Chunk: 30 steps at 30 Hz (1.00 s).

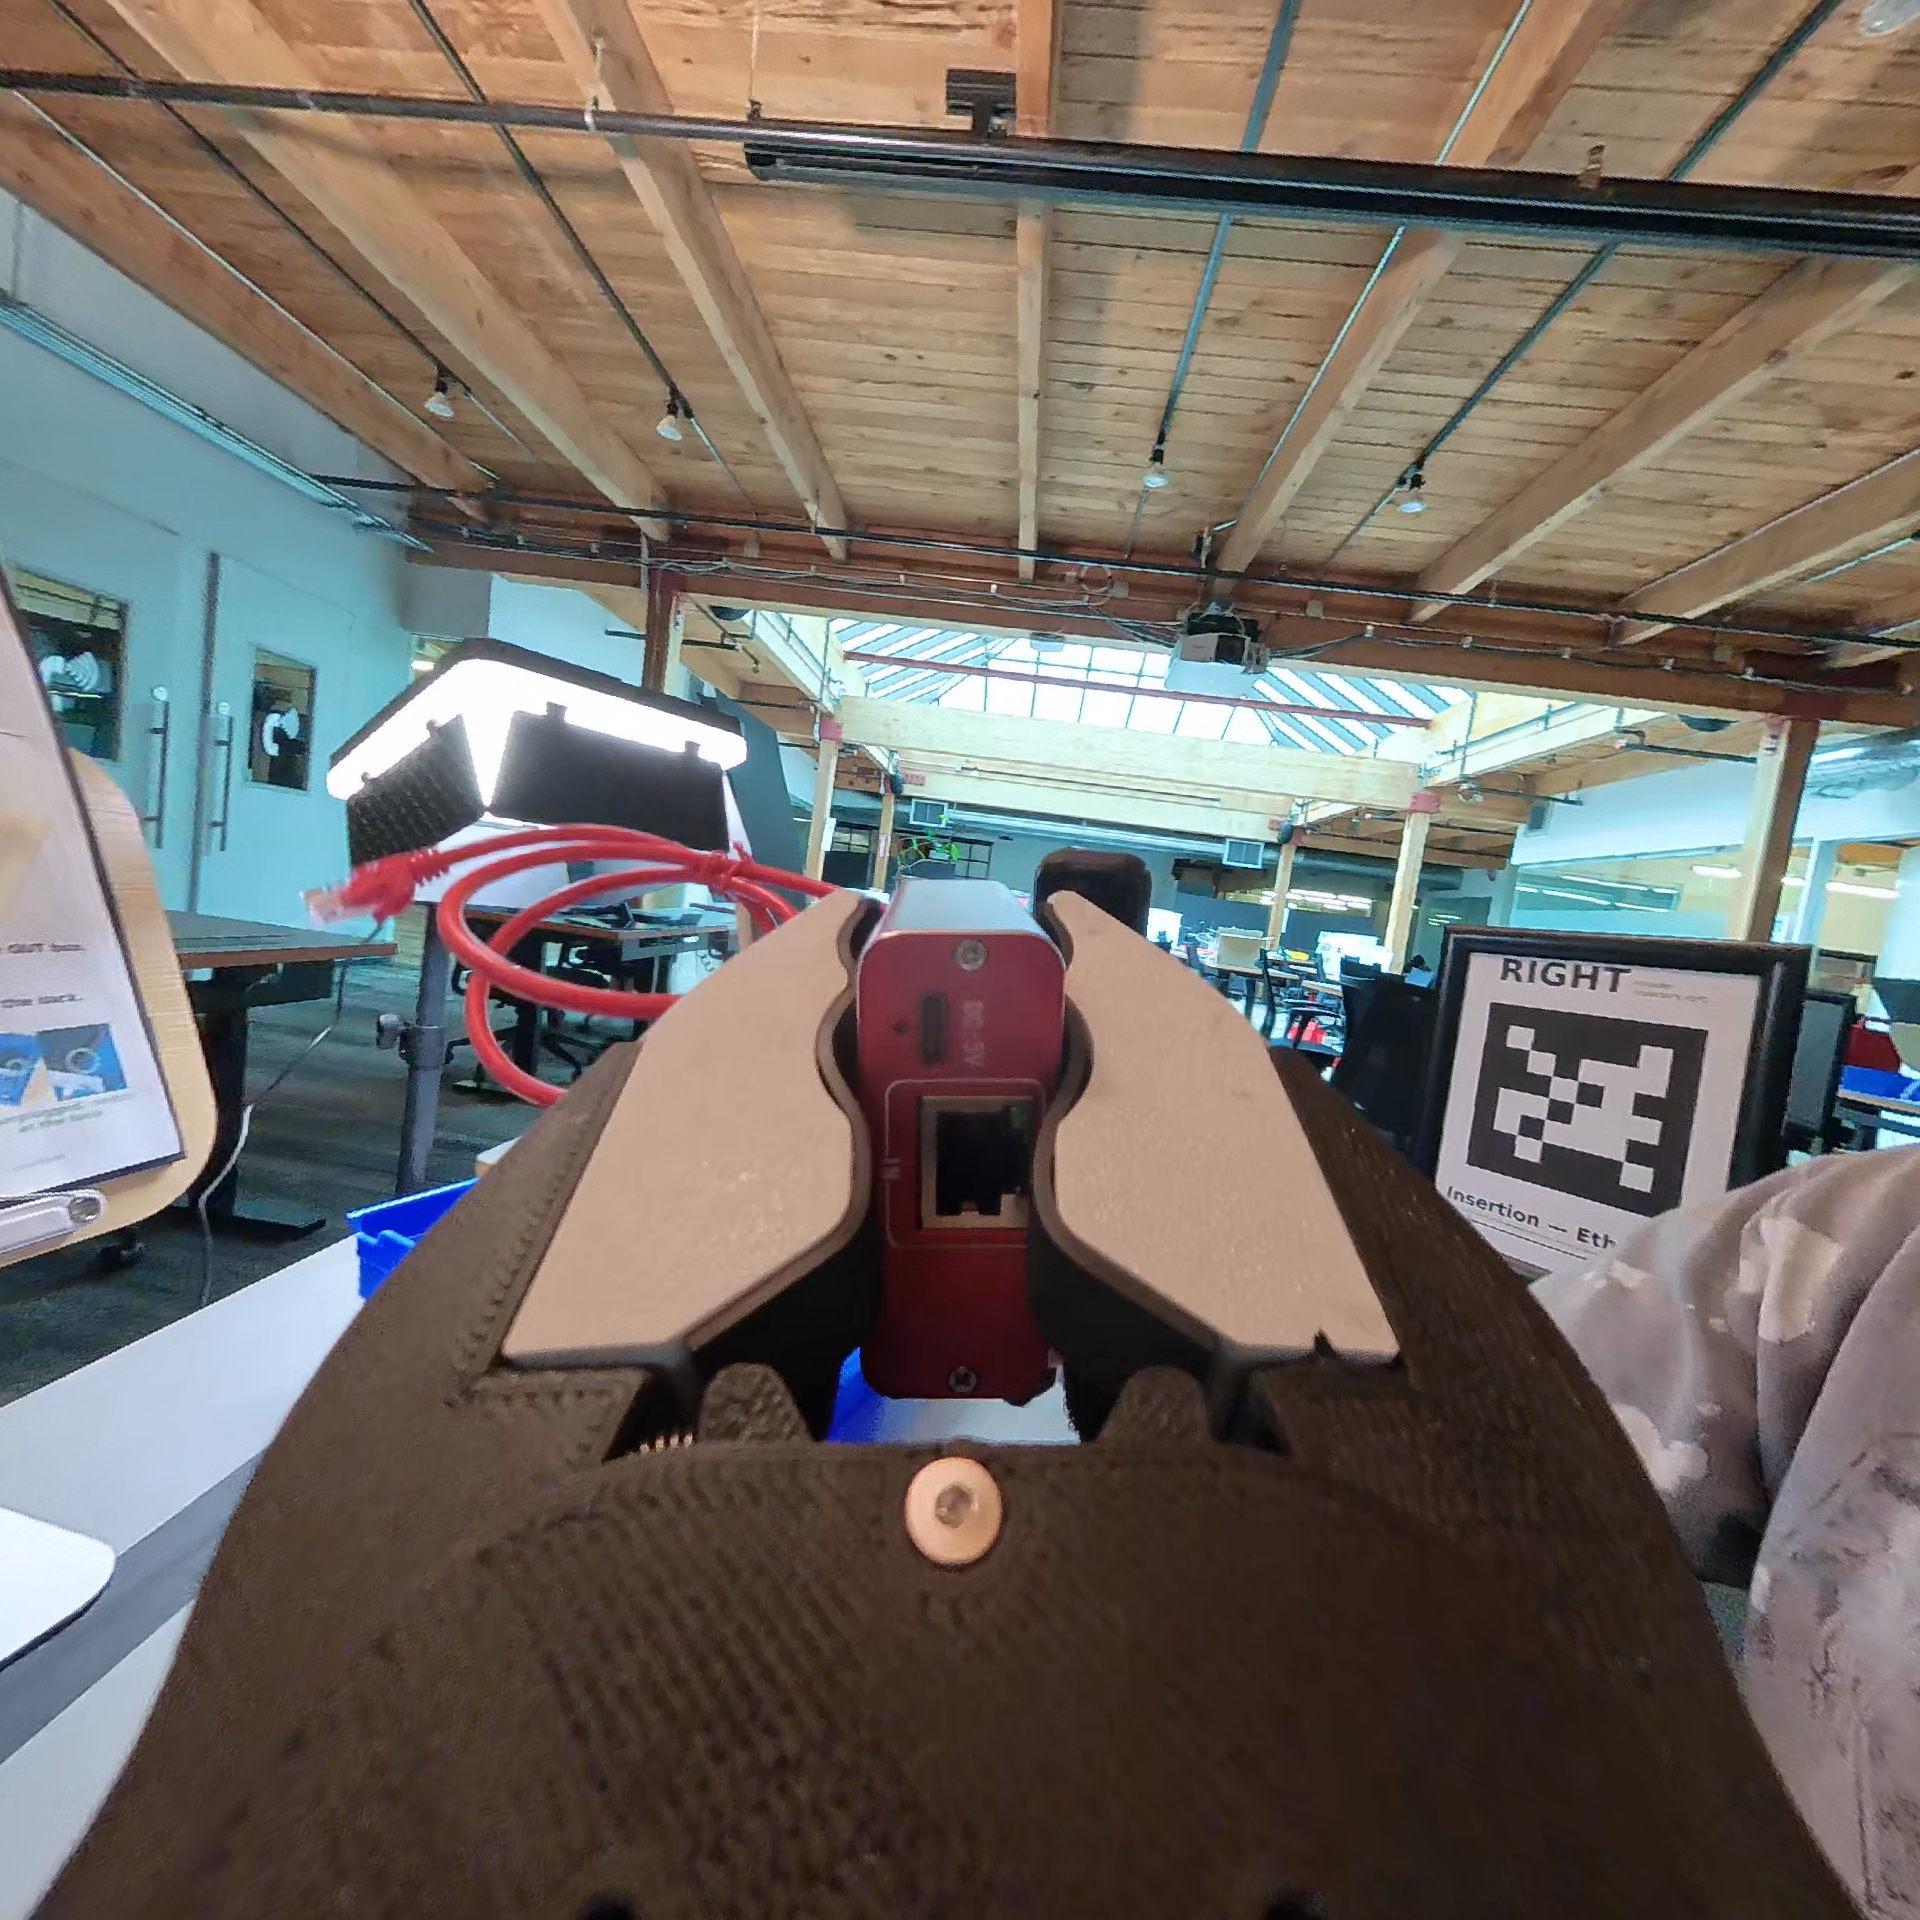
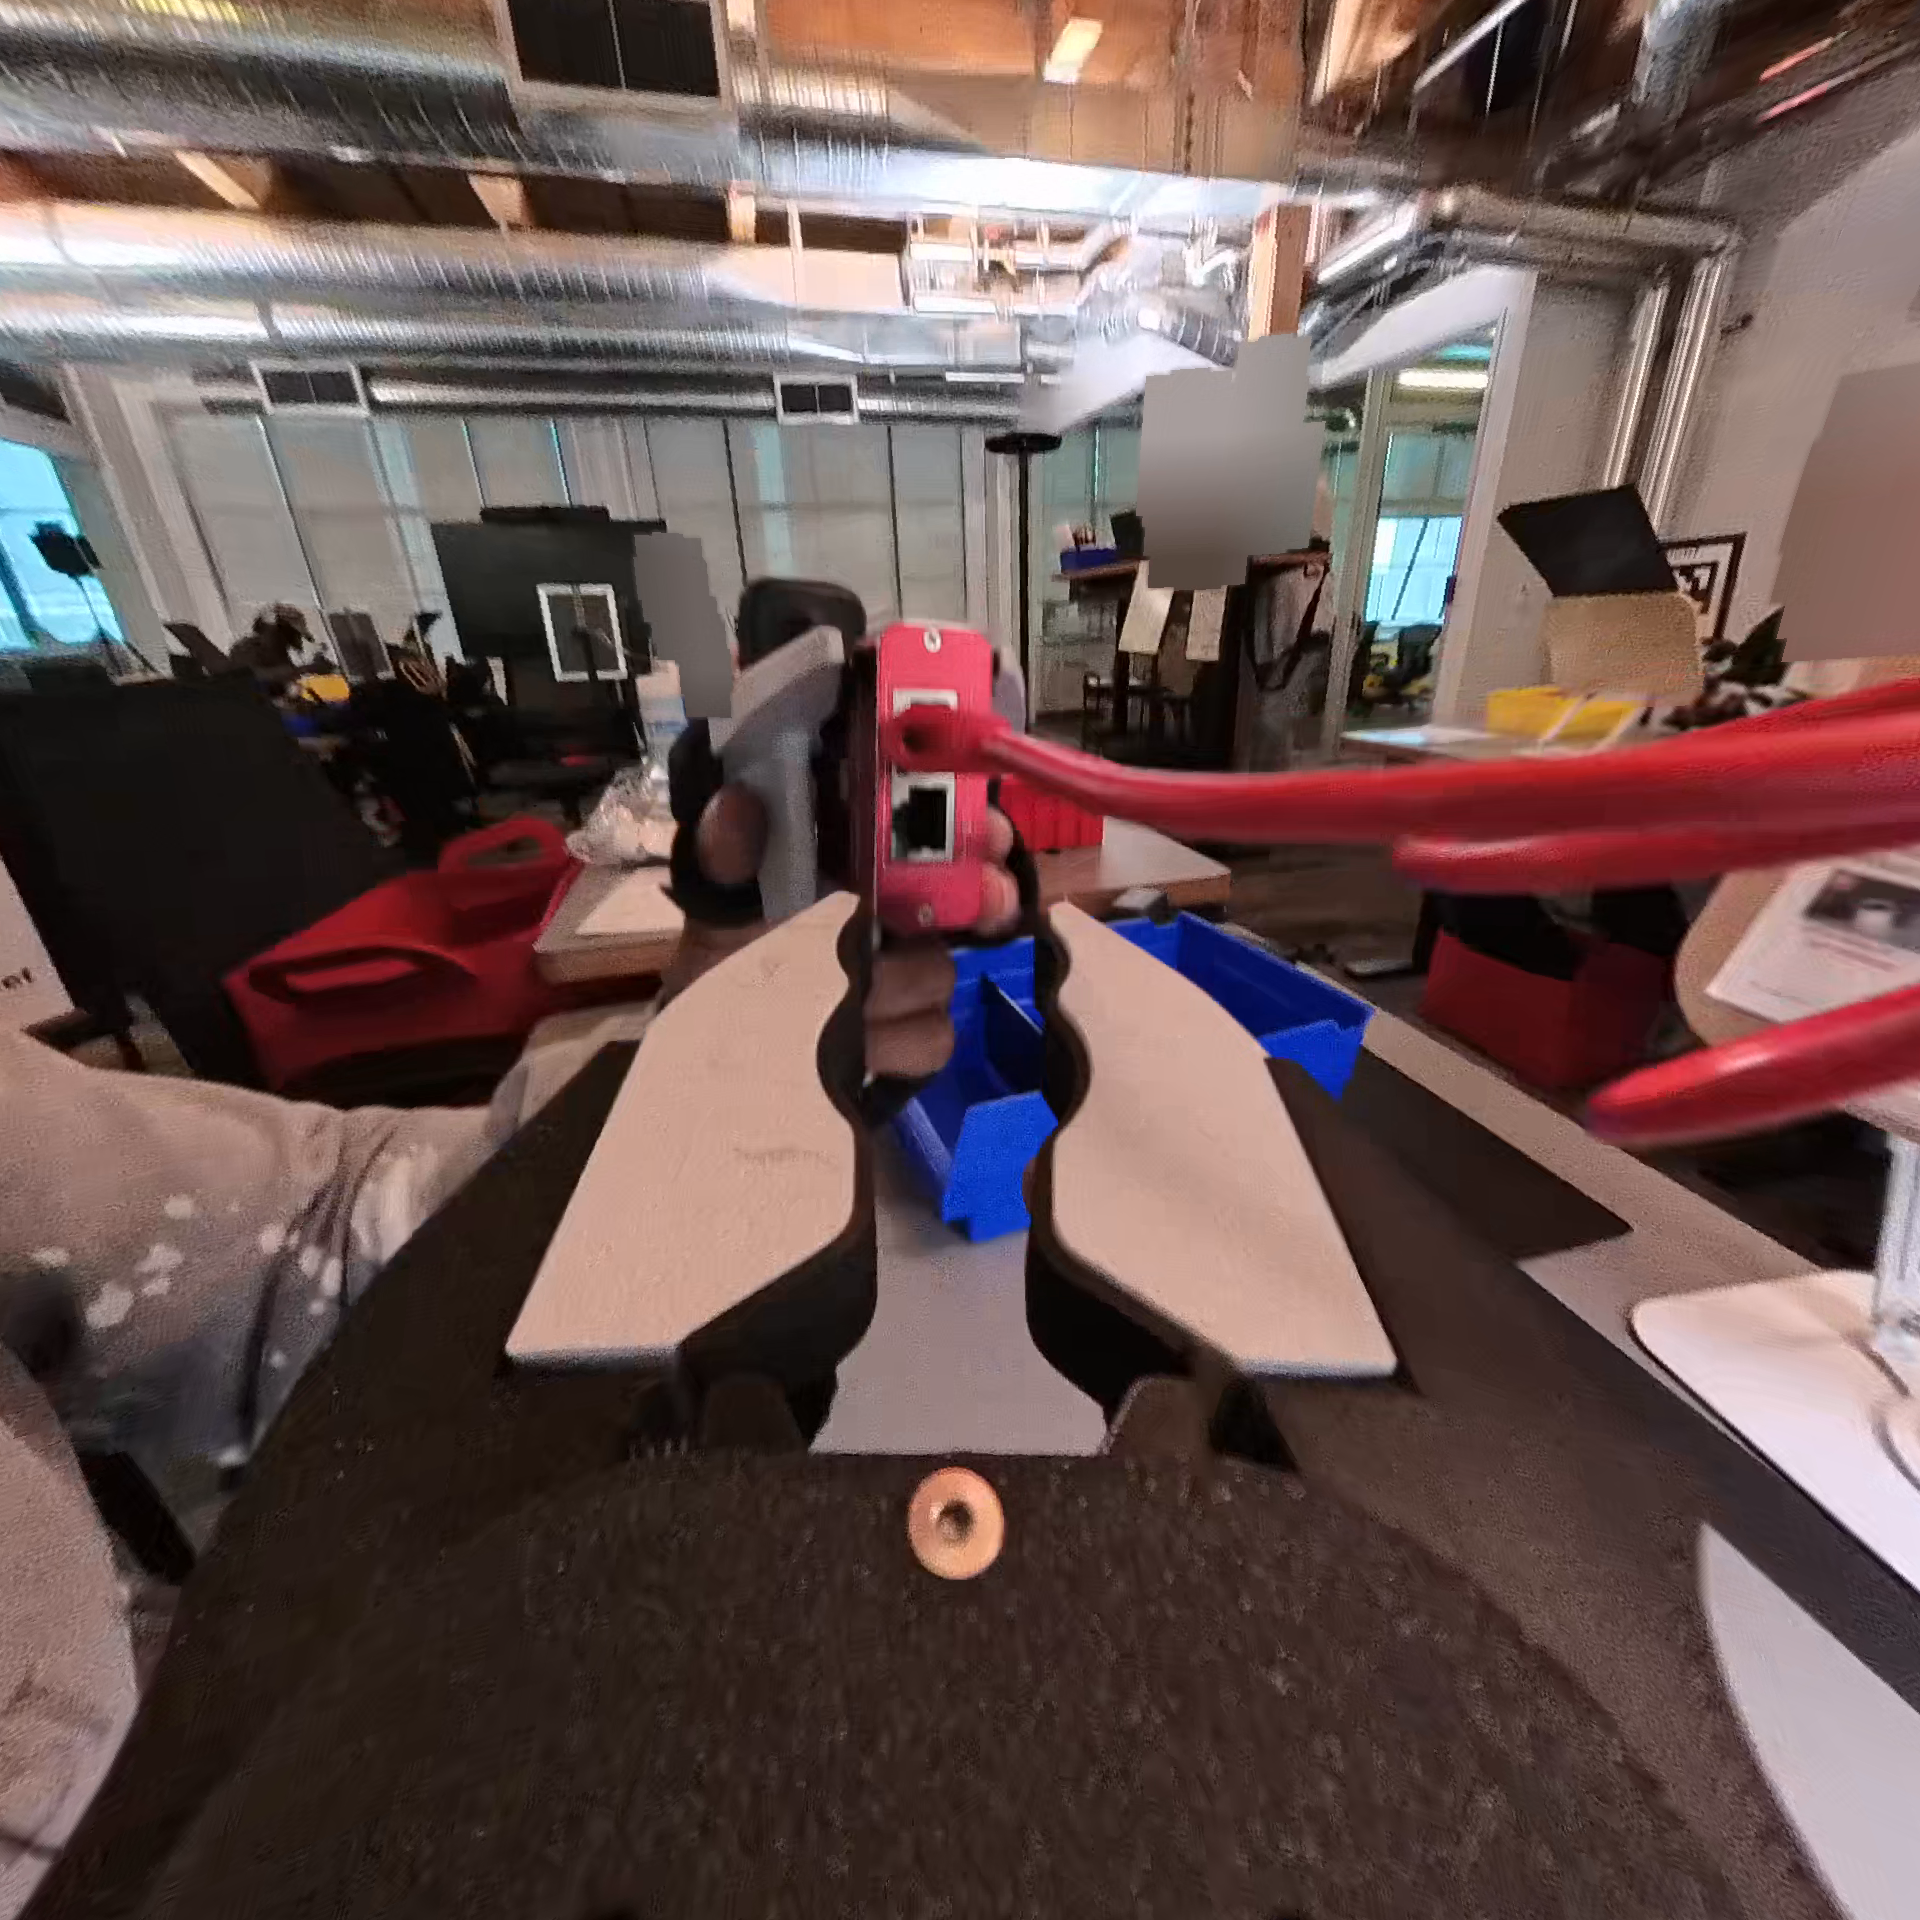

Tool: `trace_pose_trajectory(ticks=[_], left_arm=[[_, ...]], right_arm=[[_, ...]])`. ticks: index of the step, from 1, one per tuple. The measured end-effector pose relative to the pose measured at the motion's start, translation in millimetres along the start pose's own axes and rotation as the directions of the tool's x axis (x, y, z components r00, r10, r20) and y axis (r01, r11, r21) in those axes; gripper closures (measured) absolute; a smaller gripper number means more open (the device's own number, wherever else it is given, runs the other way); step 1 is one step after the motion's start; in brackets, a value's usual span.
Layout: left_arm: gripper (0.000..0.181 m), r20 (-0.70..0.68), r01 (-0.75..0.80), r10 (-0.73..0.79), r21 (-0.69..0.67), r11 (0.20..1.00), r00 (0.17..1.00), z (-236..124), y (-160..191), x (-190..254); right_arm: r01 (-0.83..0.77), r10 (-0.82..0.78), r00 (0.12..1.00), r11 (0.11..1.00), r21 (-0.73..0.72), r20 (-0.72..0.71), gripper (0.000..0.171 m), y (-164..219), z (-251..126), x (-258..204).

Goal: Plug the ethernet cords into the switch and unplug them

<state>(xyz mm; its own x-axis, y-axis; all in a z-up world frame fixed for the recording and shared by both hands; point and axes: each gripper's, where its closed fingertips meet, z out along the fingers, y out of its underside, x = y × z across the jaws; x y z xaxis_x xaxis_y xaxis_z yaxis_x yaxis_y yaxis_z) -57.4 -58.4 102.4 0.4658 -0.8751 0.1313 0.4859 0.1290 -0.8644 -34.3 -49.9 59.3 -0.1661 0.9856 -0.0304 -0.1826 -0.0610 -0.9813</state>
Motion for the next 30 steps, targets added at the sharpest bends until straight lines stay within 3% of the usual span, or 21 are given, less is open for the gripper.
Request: trace_pose_trajectory(ticks=[4, 15, 30], left_arm=[[0.151, -0.043, -0.003, 0.002, -0.017, 1.0, 0.999, 6, 10, 6], [0.152, -0.092, 0.047, -0.057, -0.112, 0.993, 0.994, 14, 31, 11], [0.151, -0.111, 0.022, -0.05, -0.236, 0.971, 0.993, 16, 39, 21]], right_arm=[[-0.03, 0.026, 0.997, 0.998, 0.062, 0.068, 0.146, -18, 14, -6], [-0.037, 0.025, 0.982, 0.997, 0.062, 0.186, 0.155, -13, -7, -10], [0.001, -0.011, 0.976, 0.999, 0.043, 0.218, 0.157, -13, -13, -20]])
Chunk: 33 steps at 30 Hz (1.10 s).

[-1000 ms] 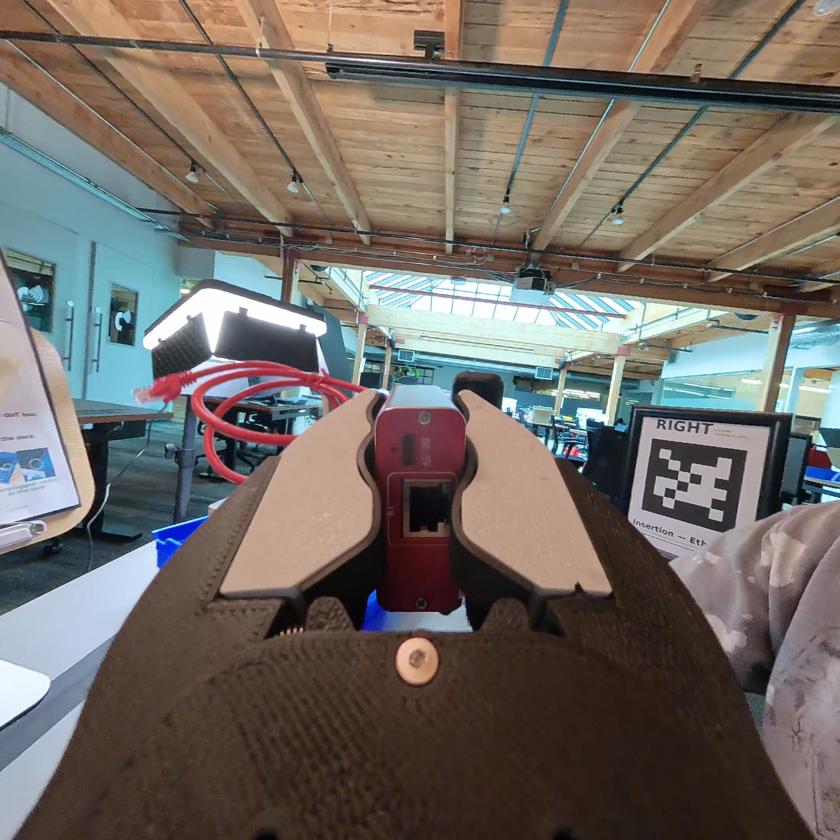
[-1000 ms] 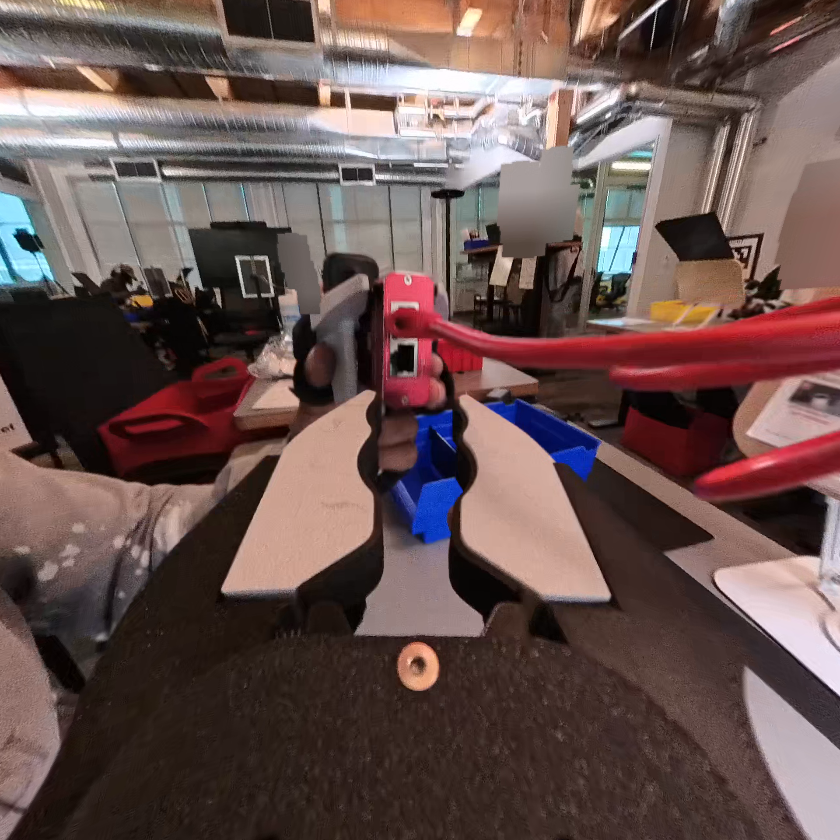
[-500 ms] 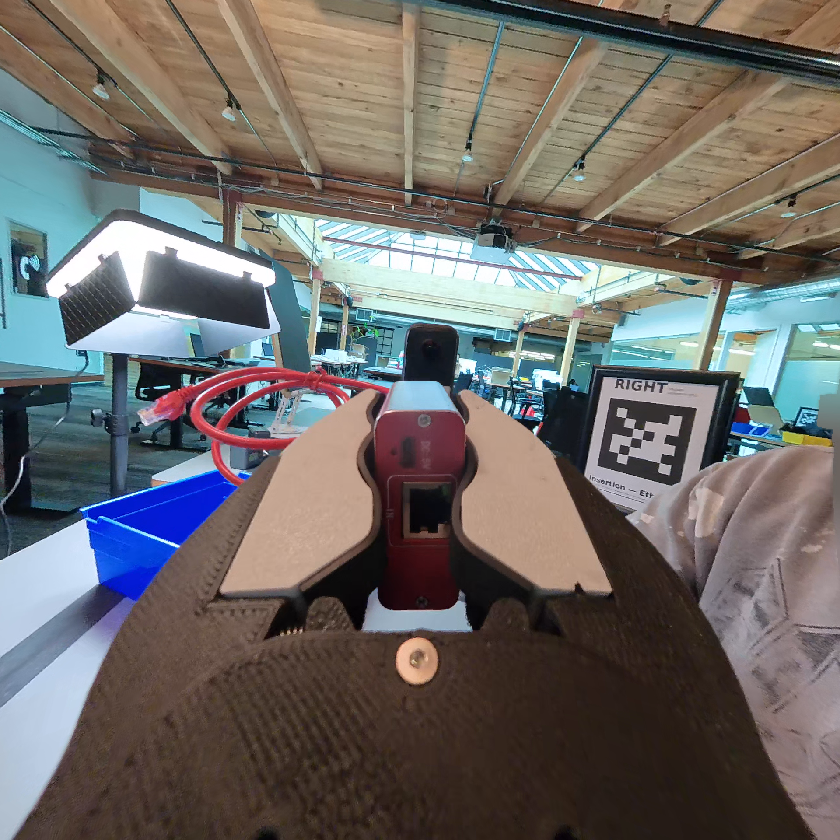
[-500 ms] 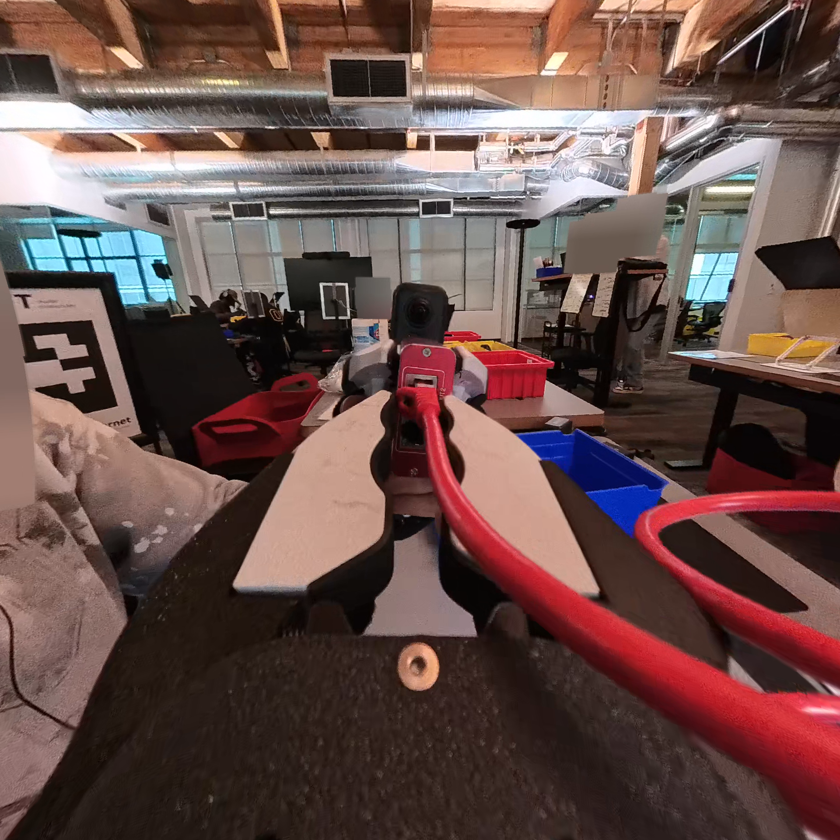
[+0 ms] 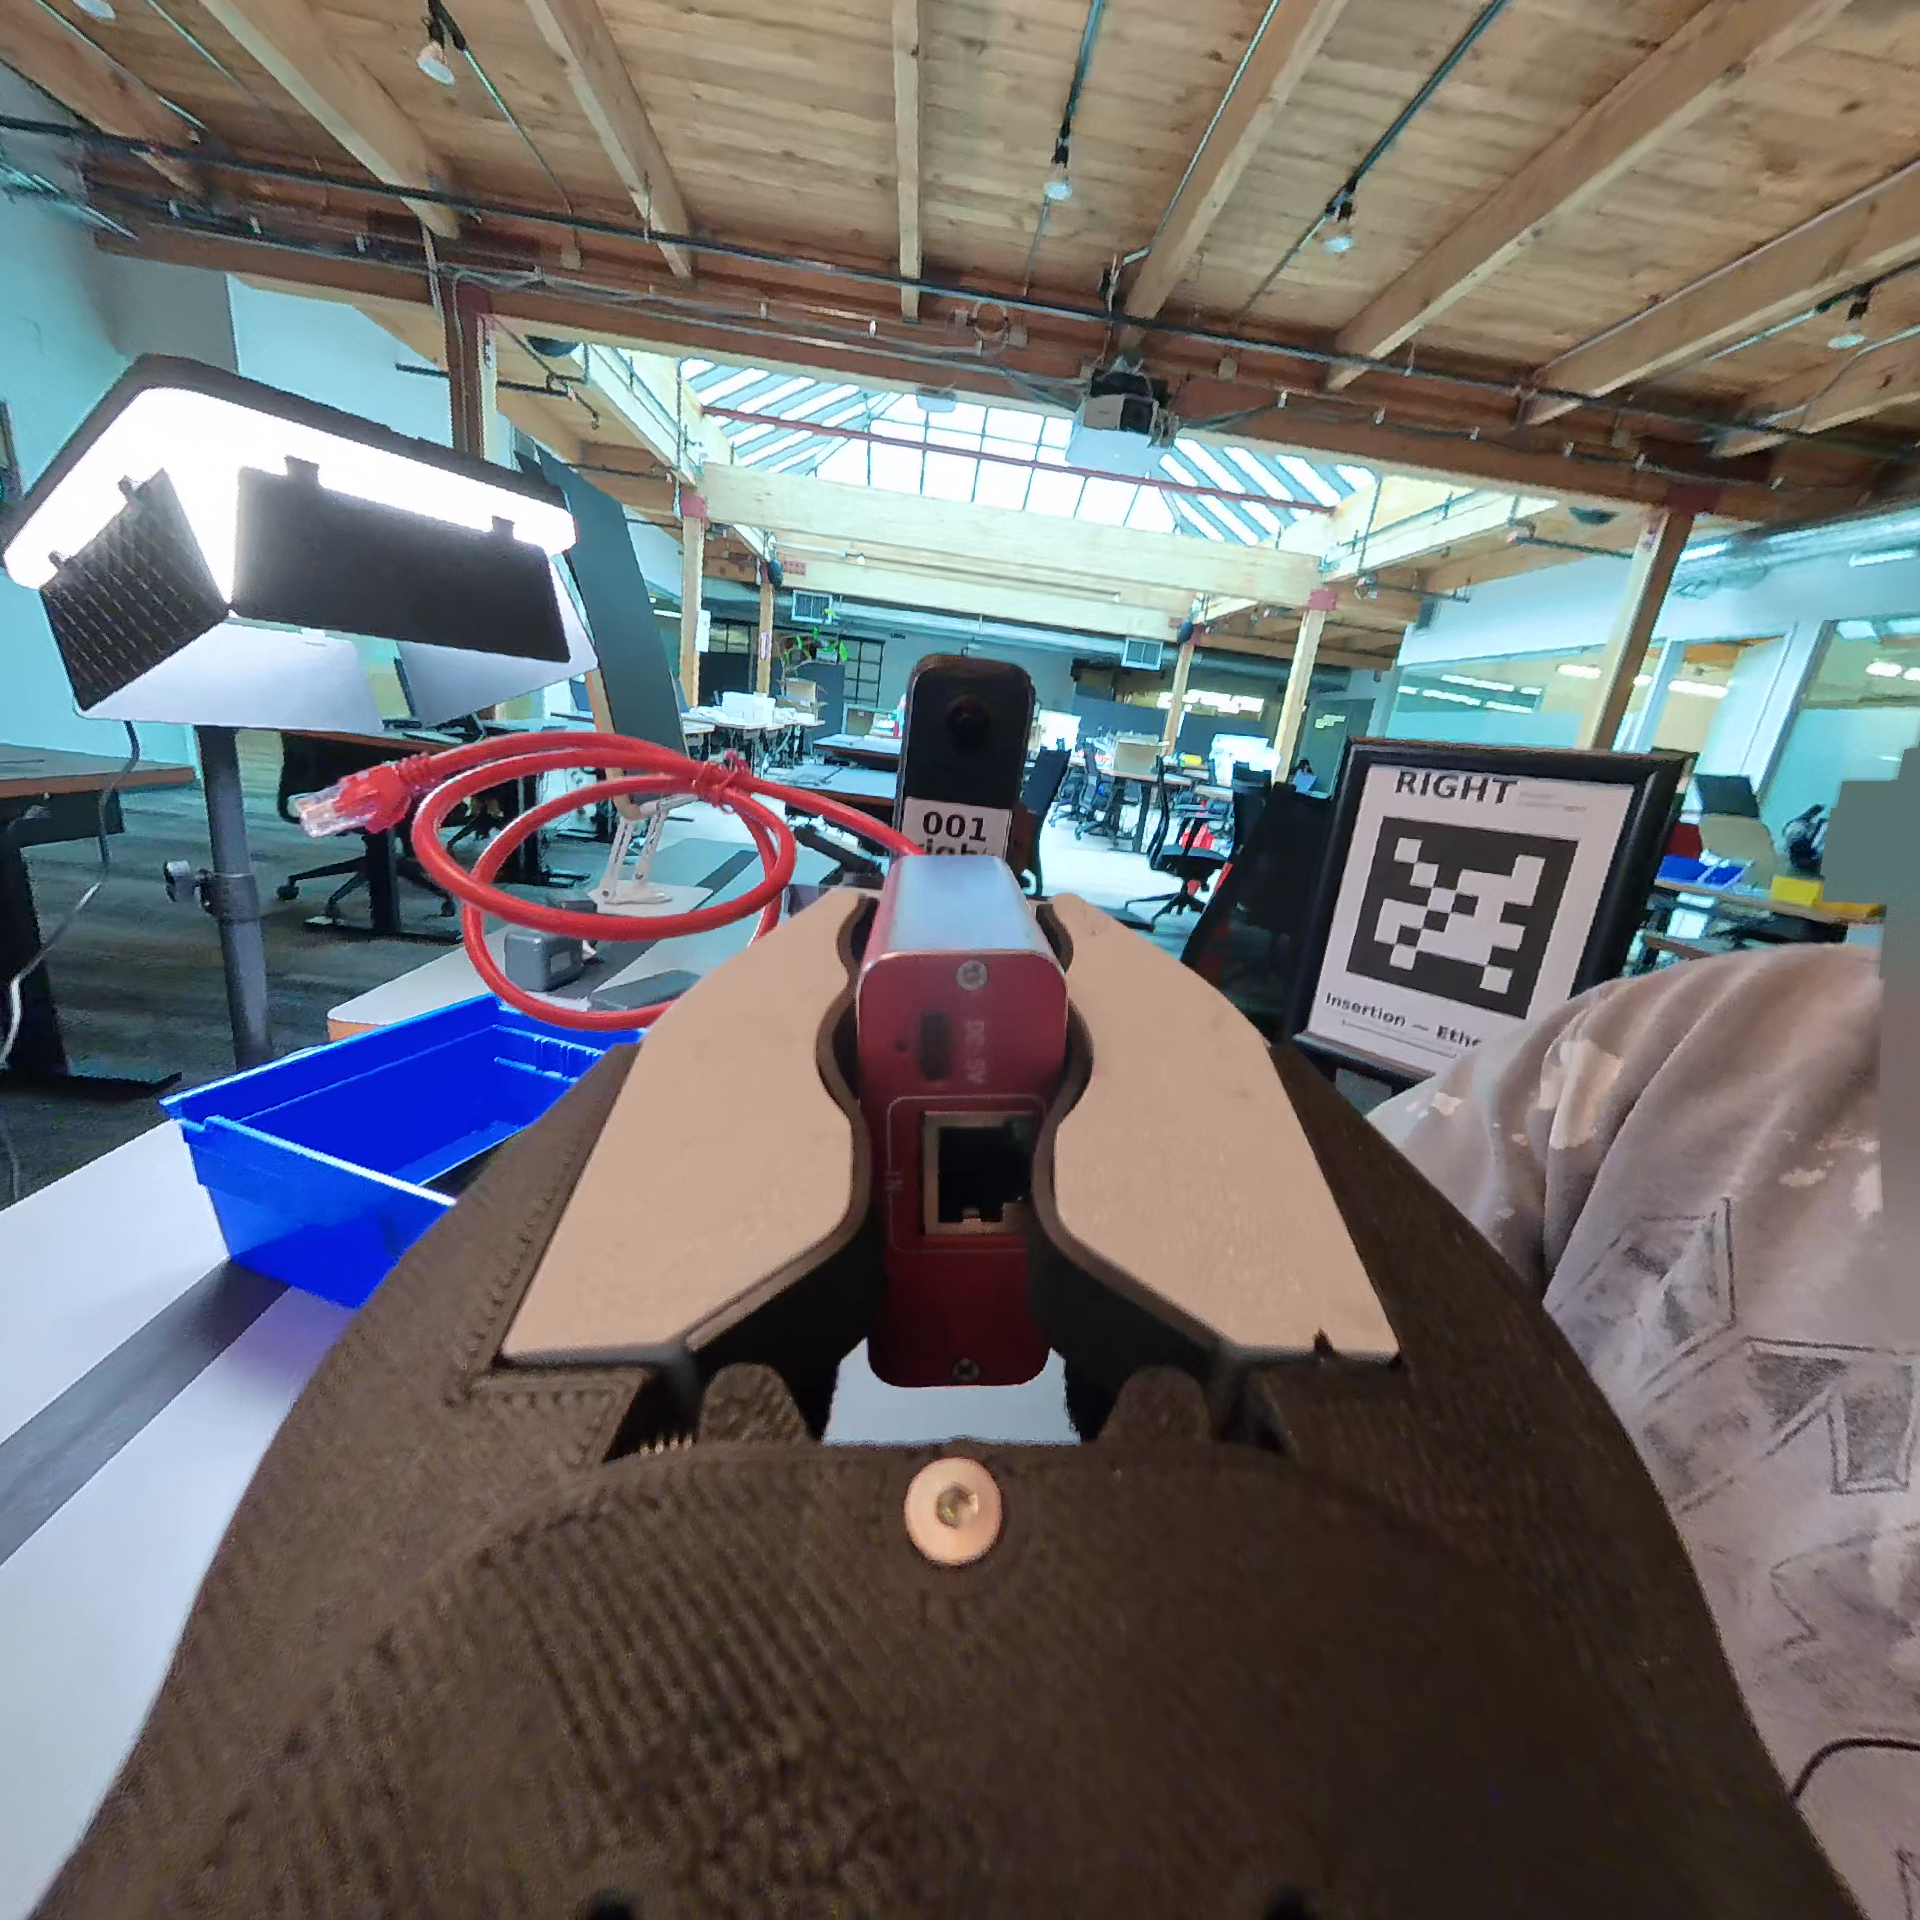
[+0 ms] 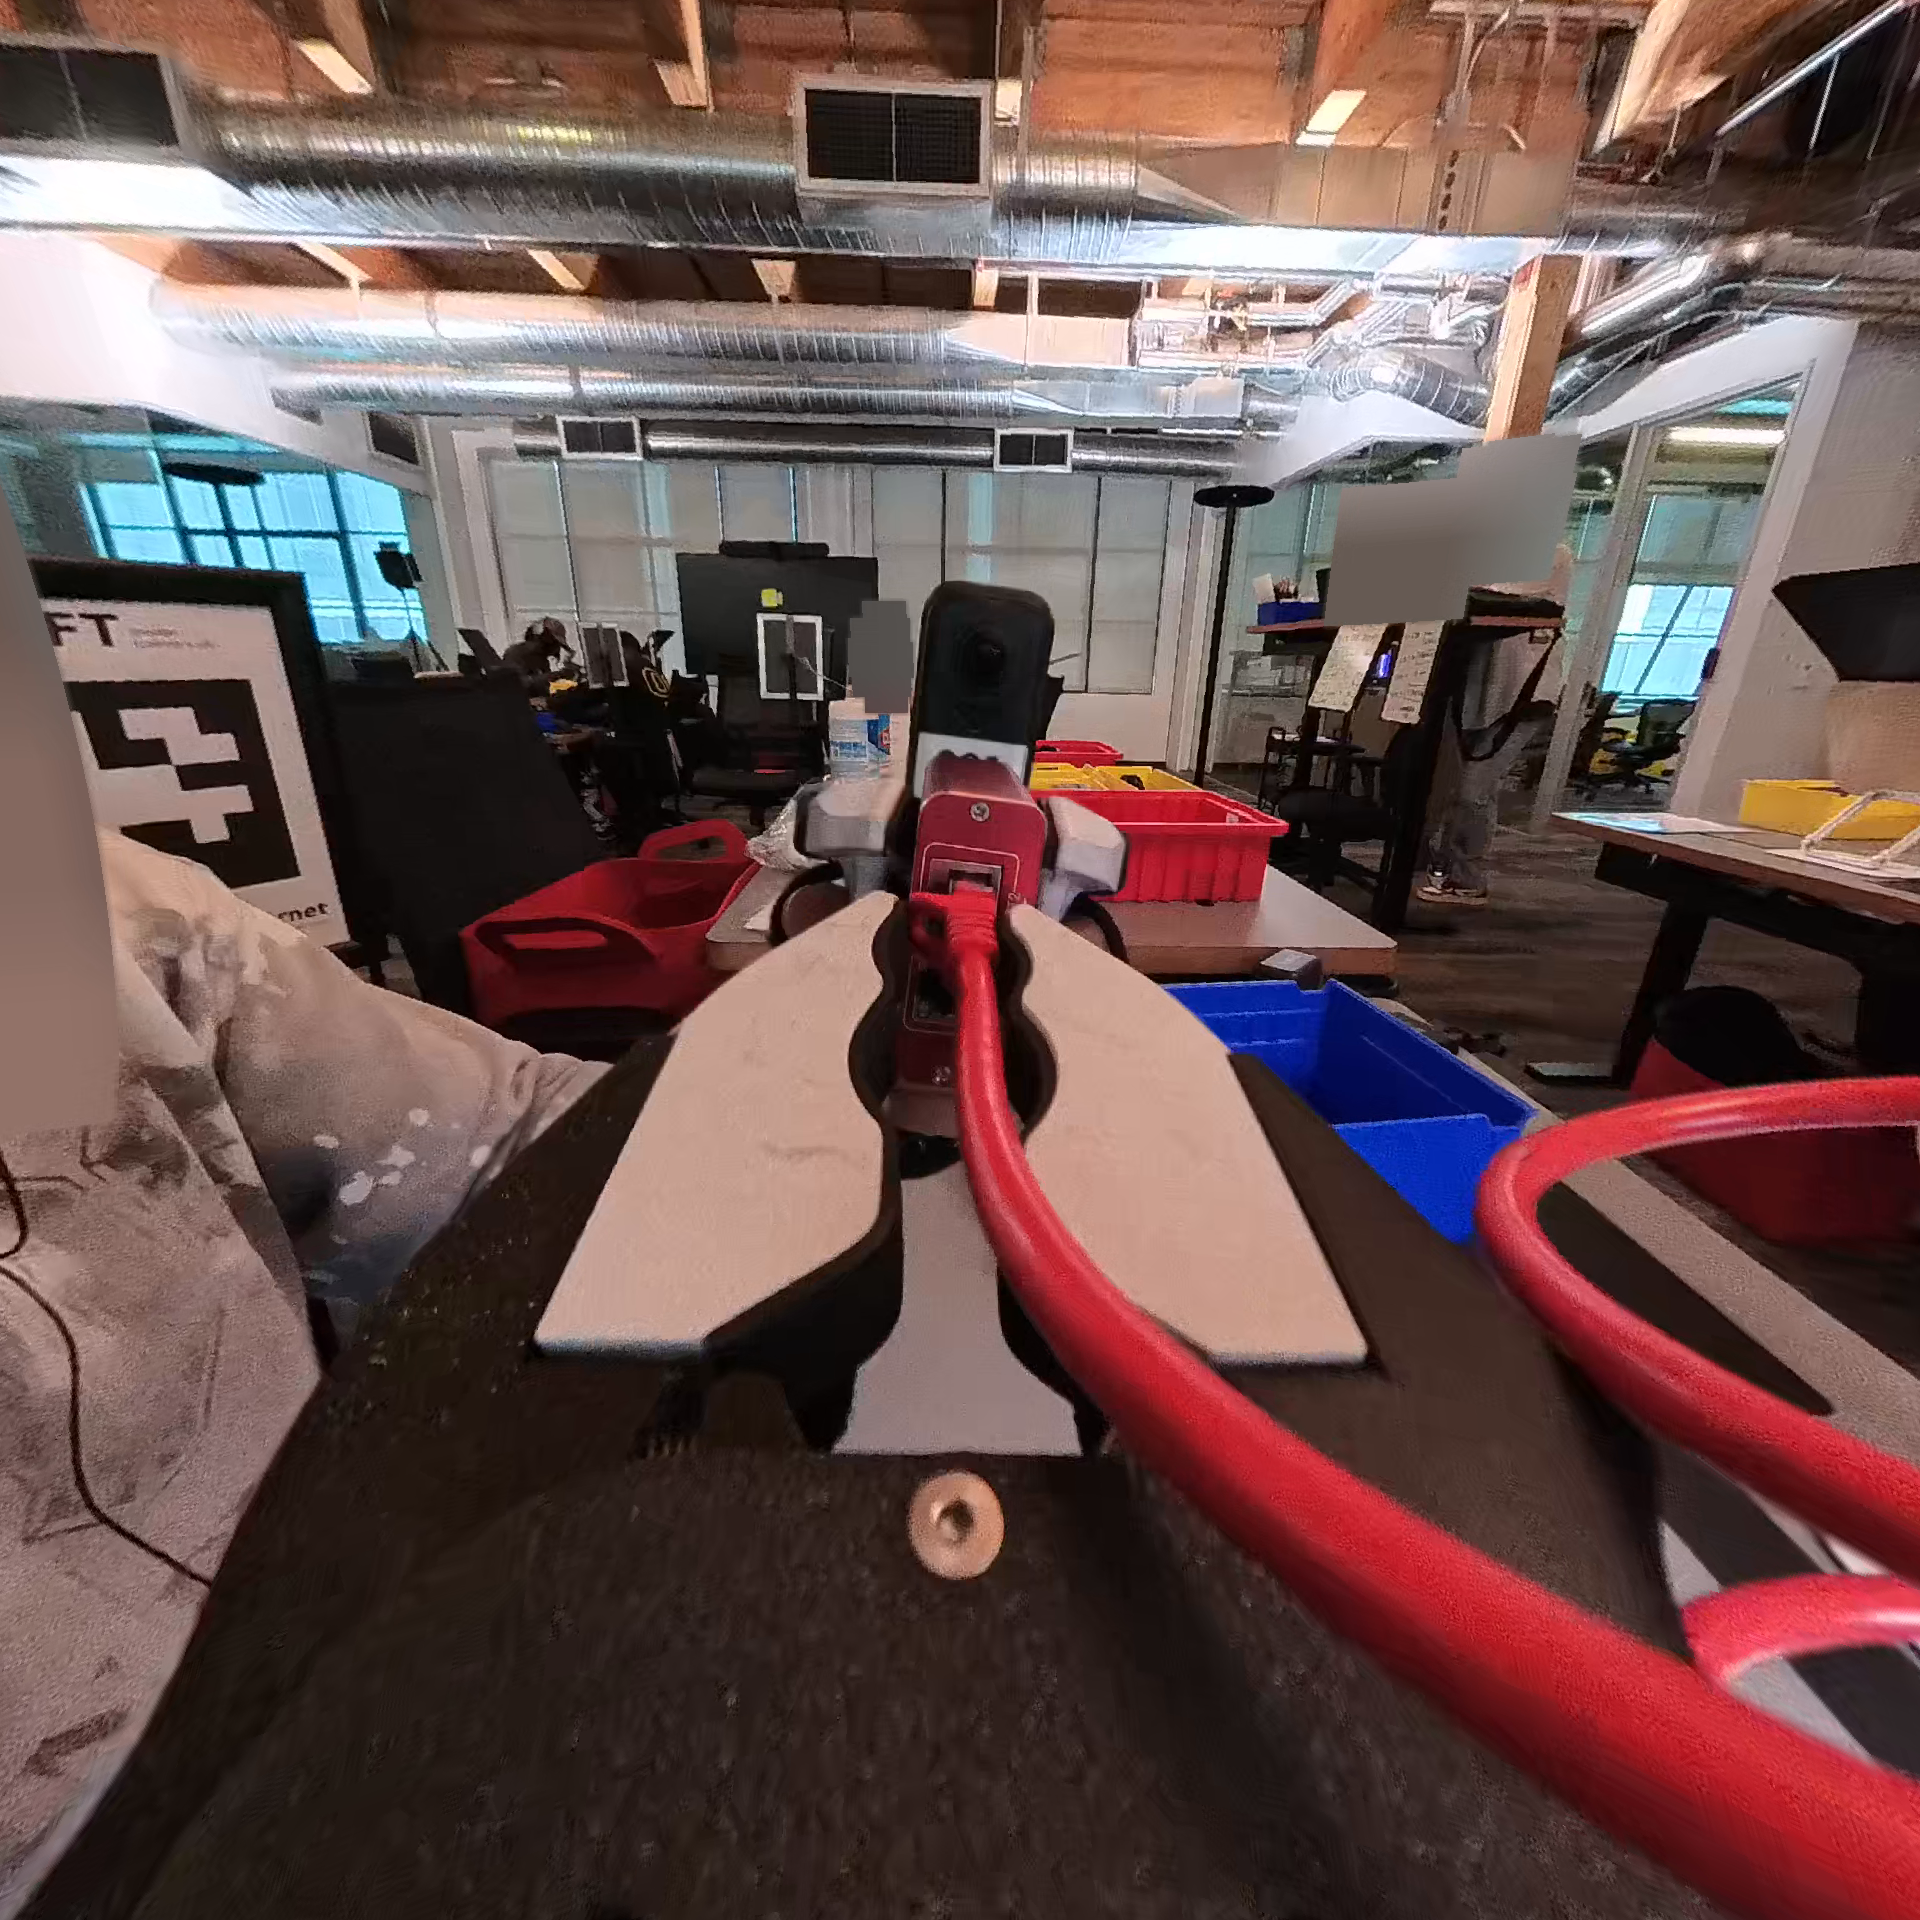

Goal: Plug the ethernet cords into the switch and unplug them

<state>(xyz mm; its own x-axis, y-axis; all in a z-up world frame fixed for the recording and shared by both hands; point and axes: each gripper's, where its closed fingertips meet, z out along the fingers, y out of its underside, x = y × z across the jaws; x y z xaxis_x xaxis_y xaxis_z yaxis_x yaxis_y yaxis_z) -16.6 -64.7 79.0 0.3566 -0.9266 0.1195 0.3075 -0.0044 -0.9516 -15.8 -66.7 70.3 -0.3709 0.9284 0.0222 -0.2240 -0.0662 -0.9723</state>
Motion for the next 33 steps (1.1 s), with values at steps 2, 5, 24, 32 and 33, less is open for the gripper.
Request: trace_pose_trajectory(ticks=[2, 5, 24, 32, 33], left_arm=[[0.151, -0.001, -0.031, 0.031, -0.041, 0.999, 1.0, 0, 5, 1], [0.144, -0.018, -0.09, 0.089, -0.116, 0.989, 0.996, -2, 10, 7], [0.151, 0.105, -0.257, 0.296, -0.281, 0.925, 0.95, -10, 13, -5], [0.151, 0.094, -0.165, 0.196, -0.269, 0.949, 0.976, -15, 25, -24], [0.15, 0.093, -0.158, 0.189, -0.272, 0.949, 0.978, -16, 27, -26]], right_arm=[[0.024, -0.024, 1.0, 1.0, -0.011, -0.003, 0.157, 1, -2, 0], [0.062, -0.063, 0.998, 0.998, -0.03, -0.012, 0.157, 2, -2, -2], [0.149, -0.161, 0.981, 0.982, -0.118, -0.108, 0.156, 13, 3, 7], [0.098, -0.126, 0.981, 0.978, -0.184, -0.144, 0.157, 27, 0, 22], [0.092, -0.12, 0.982, 0.978, -0.188, -0.143, 0.157, 29, -1, 24]])
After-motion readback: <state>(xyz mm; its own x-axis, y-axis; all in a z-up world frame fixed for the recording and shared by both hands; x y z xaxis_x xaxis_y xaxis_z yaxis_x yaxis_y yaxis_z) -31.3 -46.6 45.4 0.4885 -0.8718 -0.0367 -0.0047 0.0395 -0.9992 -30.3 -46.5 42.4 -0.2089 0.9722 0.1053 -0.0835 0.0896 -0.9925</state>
